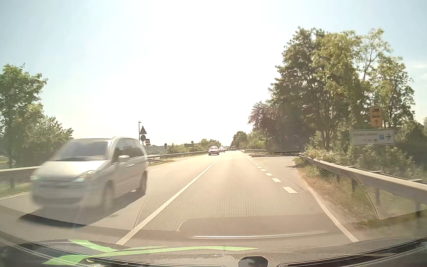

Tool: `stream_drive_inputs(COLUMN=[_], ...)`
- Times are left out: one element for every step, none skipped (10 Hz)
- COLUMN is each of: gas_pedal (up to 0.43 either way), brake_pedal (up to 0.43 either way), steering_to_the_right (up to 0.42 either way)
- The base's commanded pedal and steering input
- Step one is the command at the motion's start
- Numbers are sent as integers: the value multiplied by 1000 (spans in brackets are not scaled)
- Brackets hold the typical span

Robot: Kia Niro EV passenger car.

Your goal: Follow the waypoints while adhering to traffic rules and regulations

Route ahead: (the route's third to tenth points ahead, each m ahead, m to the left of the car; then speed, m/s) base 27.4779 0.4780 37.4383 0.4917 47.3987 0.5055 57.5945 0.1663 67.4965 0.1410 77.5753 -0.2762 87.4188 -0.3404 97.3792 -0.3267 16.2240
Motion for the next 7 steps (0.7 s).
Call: stream_drive_inputs(gas_pedal=[150,157,157,157,157,157,157], brake_pedal=[0,0,0,0,0,0,0], steering_to_the_right=[-3,-2,-2,-1,1,1,1])
